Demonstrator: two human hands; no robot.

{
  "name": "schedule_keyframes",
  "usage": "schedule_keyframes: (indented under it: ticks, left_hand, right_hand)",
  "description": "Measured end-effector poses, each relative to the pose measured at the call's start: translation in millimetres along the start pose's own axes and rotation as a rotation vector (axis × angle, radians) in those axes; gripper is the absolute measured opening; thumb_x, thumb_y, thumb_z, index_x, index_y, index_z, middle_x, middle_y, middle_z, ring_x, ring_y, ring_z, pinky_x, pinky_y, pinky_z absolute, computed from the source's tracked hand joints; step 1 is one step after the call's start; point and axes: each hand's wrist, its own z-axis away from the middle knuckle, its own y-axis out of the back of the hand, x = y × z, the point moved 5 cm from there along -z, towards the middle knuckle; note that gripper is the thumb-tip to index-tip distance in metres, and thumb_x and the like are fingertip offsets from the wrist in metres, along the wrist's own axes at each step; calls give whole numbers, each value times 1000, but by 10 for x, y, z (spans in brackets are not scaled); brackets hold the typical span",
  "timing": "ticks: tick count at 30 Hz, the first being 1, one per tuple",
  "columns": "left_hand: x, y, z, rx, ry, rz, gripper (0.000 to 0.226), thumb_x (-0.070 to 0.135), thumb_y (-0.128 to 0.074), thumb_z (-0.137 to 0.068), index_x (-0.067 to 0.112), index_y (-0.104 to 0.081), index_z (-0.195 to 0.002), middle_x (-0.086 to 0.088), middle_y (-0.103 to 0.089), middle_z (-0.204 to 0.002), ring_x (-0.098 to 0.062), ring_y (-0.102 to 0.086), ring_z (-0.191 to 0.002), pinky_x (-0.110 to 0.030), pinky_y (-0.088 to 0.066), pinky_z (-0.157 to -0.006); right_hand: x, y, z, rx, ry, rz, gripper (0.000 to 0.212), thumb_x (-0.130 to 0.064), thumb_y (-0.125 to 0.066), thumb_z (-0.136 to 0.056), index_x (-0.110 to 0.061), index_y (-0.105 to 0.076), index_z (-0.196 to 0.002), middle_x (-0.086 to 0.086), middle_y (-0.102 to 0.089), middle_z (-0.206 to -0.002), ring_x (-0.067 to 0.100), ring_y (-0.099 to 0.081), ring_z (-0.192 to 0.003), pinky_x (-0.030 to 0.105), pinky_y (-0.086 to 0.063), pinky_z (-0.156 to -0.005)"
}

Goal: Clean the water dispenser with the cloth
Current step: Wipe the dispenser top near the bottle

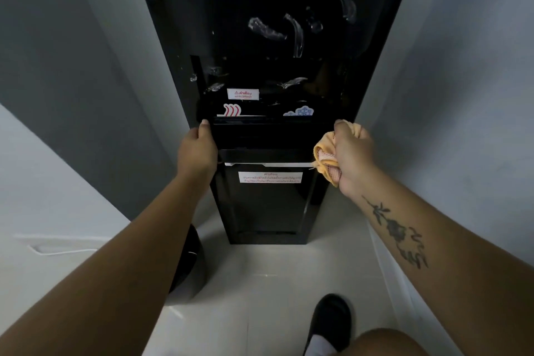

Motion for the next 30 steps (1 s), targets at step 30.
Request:
schedule_keyframes:
  ticks: [30]
  left_hand:
    - [-1033, -249, -37, -286, 281, 340, 50, 58, -39, -99, 18, -59, -123, -11, -66, -104, -20, -59, -60, -27, -51, -52]
  right_hand:
    - [528, -1186, 231, -186, 901, 843, 24, -28, -74, -84, -12, -62, -98, 5, -63, -96, 18, -51, -85, 30, -42, -65]
